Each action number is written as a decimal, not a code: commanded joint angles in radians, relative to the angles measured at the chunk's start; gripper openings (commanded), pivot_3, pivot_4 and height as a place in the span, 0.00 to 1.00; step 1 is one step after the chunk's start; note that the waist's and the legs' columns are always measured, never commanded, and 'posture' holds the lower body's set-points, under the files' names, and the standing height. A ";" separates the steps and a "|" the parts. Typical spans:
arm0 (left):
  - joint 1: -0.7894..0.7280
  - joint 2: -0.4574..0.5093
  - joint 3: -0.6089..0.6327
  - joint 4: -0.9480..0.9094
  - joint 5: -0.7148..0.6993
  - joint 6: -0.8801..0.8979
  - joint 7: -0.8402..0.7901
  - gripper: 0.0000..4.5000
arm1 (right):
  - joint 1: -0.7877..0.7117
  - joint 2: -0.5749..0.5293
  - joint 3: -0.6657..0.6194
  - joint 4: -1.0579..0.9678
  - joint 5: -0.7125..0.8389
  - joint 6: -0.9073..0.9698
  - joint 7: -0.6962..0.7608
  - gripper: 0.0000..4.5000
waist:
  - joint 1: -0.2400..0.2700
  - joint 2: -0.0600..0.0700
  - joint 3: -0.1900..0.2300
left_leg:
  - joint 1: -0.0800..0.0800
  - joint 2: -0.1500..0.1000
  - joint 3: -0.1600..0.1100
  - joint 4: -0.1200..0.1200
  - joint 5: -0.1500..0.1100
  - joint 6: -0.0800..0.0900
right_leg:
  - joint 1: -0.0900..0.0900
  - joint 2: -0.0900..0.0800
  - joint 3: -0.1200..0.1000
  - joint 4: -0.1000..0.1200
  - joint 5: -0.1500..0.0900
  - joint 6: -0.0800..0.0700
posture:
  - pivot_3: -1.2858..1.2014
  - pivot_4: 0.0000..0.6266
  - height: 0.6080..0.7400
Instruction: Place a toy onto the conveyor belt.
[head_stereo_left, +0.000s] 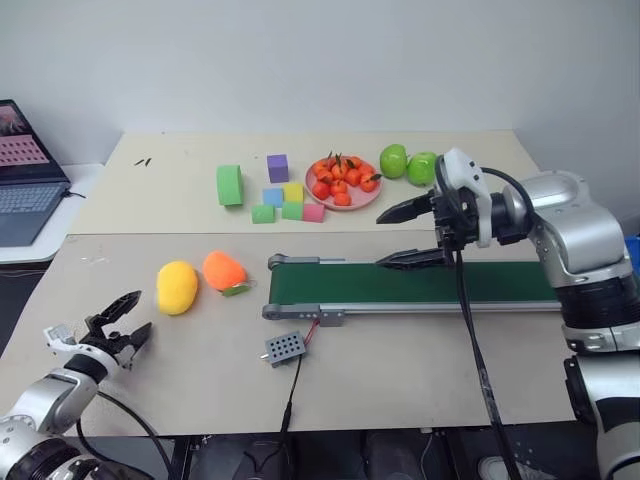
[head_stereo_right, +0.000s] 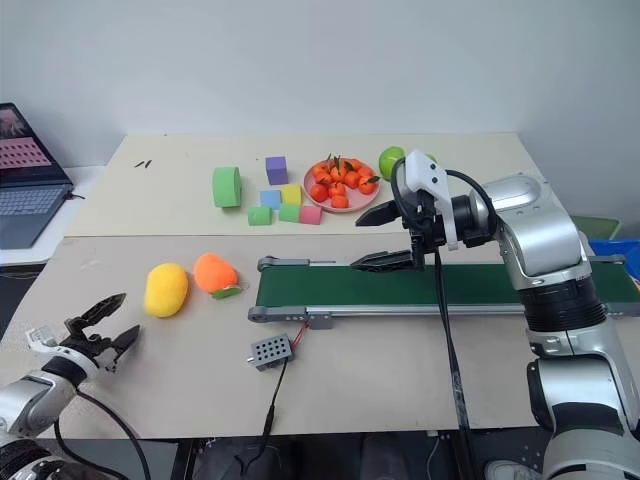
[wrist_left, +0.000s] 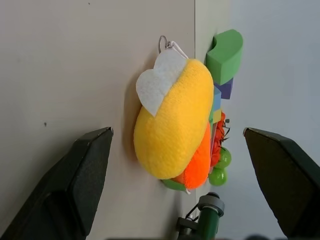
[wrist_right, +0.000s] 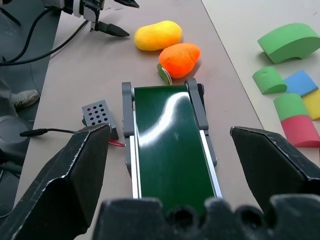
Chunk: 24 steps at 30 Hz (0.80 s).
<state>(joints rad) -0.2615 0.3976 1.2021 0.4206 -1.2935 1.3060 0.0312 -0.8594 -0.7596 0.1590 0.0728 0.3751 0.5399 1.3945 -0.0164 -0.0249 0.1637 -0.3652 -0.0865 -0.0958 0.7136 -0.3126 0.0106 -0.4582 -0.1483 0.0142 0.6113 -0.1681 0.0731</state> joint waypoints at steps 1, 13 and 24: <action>-0.022 -0.017 -0.047 0.088 0.001 -0.067 0.000 0.99 | -0.039 -0.020 -0.016 -0.011 0.001 -0.001 0.014 1.00 | 0.002 0.001 -0.001 | 0.000 0.000 0.000 0.000 0.000 0.000 | 0.000 0.000 0.000 0.000 0.000 0.000 | 0.52 0.24 1.00; -0.053 -0.042 -0.204 0.194 0.036 -0.201 -0.101 0.99 | -0.050 -0.073 -0.021 -0.029 -0.003 0.019 0.029 1.00 | 0.004 0.006 -0.003 | 0.003 -0.001 0.001 -0.001 0.000 0.000 | 0.002 0.000 0.000 0.000 0.000 0.000 | 0.52 0.24 1.00; -0.080 -0.035 -0.290 0.241 0.073 -0.263 -0.178 0.29 | -0.036 -0.096 -0.021 -0.041 -0.016 0.009 0.013 1.00 | 0.007 0.008 -0.005 | 0.003 -0.001 0.001 -0.001 0.000 0.000 | 0.003 -0.001 0.001 0.000 0.000 0.000 | 0.52 0.24 1.00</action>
<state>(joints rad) -0.3459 0.3714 0.9328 0.6237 -1.2332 1.0441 -0.1399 -0.8876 -0.8376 0.1630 0.0493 0.3654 0.5668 1.4126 -0.0093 -0.0170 0.1590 -0.3621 -0.0880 -0.0949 0.7127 -0.3125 0.0106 -0.4556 -0.1490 0.0147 0.6111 -0.1681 0.0731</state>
